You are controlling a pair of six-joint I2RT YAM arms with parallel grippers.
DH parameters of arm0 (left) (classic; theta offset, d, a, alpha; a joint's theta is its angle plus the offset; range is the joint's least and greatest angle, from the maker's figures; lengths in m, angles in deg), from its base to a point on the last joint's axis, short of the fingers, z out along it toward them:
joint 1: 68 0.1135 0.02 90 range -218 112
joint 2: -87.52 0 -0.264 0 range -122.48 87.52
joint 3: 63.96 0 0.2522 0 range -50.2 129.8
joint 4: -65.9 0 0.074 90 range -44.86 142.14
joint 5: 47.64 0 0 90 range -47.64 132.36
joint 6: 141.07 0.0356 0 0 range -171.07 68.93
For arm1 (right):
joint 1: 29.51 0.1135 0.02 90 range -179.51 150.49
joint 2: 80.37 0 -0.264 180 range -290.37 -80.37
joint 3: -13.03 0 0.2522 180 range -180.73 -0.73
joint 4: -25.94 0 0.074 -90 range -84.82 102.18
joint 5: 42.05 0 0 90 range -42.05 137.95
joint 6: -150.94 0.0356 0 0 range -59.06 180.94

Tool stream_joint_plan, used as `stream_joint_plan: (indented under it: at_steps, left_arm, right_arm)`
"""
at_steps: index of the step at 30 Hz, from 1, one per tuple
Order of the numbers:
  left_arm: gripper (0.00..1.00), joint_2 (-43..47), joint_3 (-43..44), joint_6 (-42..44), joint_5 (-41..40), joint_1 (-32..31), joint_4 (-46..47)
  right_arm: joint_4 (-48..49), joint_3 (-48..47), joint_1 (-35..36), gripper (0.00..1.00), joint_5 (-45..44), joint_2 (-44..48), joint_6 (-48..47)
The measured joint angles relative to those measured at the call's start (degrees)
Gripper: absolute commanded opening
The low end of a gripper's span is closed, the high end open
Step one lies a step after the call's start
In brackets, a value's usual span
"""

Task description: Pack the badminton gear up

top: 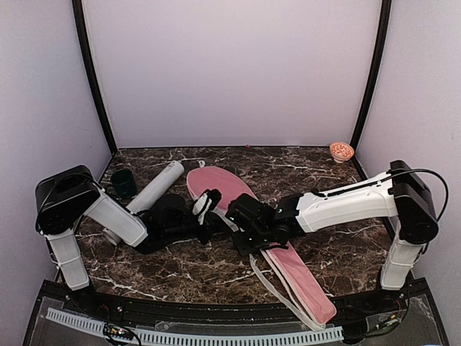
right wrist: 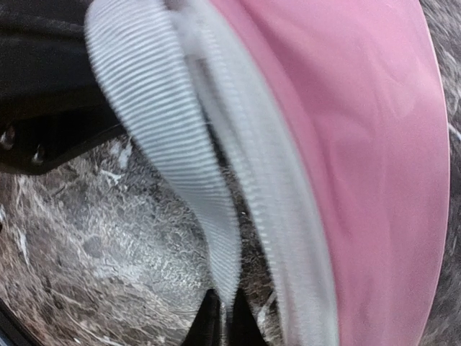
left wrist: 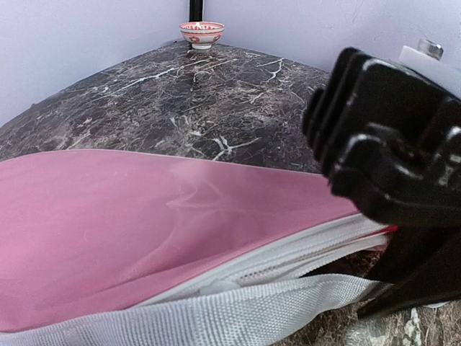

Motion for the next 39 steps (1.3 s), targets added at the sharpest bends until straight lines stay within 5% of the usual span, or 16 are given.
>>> stream_joint_plan:
  at_steps: [11, 17, 26, 39]
  left_arm:
    - [0.0, 0.0, 0.0, 0.02, 0.0, 0.02, 0.02]
    - [0.0, 0.02, -0.02, 0.02, 0.35, -0.11, 1.29]
    - [0.0, 0.02, -0.09, 0.13, 1.05, -0.22, 1.53]
    - [0.0, 0.02, -0.09, 0.26, 0.98, -0.22, 1.36]
  right_arm:
    - [-0.07, -0.17, -0.35, 0.0, 2.93, 12.68, -1.05]
    - [0.37, 2.82, -6.1, 0.0, 5.46, 20.85, -1.44]
    - [0.07, 12.31, -14.19, 0.01, 8.85, 21.29, -2.19]
    - [-0.24, 13.79, -17.29, 0.0, 23.8, 21.77, -8.17]
